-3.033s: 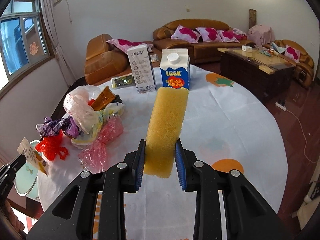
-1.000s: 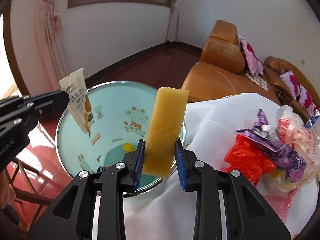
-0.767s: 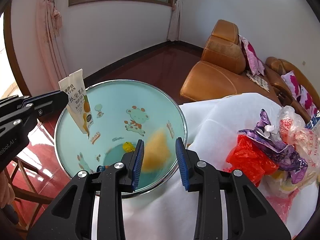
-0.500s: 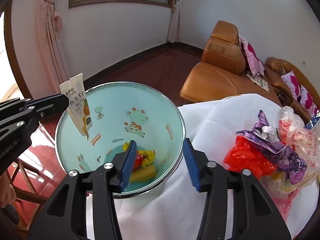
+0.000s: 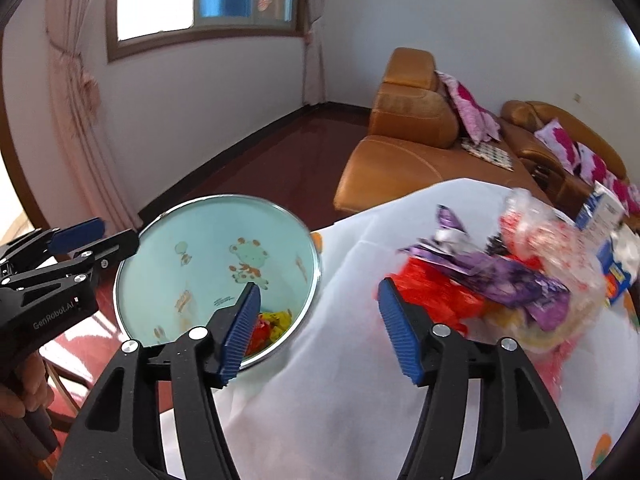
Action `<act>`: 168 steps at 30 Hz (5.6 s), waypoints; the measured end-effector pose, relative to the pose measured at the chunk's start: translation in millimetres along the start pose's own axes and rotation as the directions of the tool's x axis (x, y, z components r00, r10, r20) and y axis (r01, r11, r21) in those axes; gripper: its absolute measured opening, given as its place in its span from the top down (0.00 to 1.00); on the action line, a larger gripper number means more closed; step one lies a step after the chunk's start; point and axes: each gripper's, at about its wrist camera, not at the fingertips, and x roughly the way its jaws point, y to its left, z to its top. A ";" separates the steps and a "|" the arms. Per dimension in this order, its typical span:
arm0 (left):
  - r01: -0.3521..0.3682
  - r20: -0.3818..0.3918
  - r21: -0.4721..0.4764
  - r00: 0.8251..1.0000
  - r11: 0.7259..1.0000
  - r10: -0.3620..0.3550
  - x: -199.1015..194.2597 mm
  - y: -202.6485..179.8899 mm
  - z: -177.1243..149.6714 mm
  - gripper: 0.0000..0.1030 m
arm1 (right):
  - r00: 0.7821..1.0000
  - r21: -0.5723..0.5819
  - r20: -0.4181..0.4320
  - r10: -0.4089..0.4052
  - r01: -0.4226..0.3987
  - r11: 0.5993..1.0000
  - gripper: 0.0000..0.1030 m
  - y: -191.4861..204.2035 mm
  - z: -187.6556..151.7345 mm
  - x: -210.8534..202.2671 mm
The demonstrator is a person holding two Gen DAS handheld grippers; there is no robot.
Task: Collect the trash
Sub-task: 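Move both grippers over the blue bin and release the packet and sponge, then grasp the pink plastic wrap with the right gripper and lift it, then grasp the purple wrapper with the left gripper while the right holds the pink wrap, then drop the purple wrapper into the bin with the left gripper while the right drops the pink wrap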
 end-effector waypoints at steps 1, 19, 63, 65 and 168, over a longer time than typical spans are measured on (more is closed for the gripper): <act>-0.006 0.001 0.001 1.000 1.000 0.006 -1.8 -0.6 -0.6 0.46 | 1.000 0.018 0.008 -0.006 0.006 1.000 0.36 -4.6 -2.3 -4.8; 0.104 -0.025 0.052 0.994 0.993 -0.102 -22.0 -70.4 -18.7 0.20 | 0.969 0.196 0.055 -0.242 0.227 0.954 0.15 -87.4 -67.3 -72.9; 0.129 -0.028 0.198 0.992 0.972 -0.126 -26.2 -130.0 -11.3 0.11 | 0.966 0.388 -0.162 -0.203 0.252 0.887 0.76 -204.4 -92.0 -62.0; 0.136 -0.019 0.220 0.991 0.966 -0.135 -25.0 -138.0 -5.8 0.10 | 0.954 0.351 -0.148 -0.260 0.297 0.888 0.76 -209.8 -95.3 -75.2; -0.039 0.010 -0.029 0.999 0.999 0.039 -7.8 -1.5 14.2 0.65 | 0.997 -0.059 0.036 -0.064 0.066 0.996 0.75 -9.3 -20.4 -46.6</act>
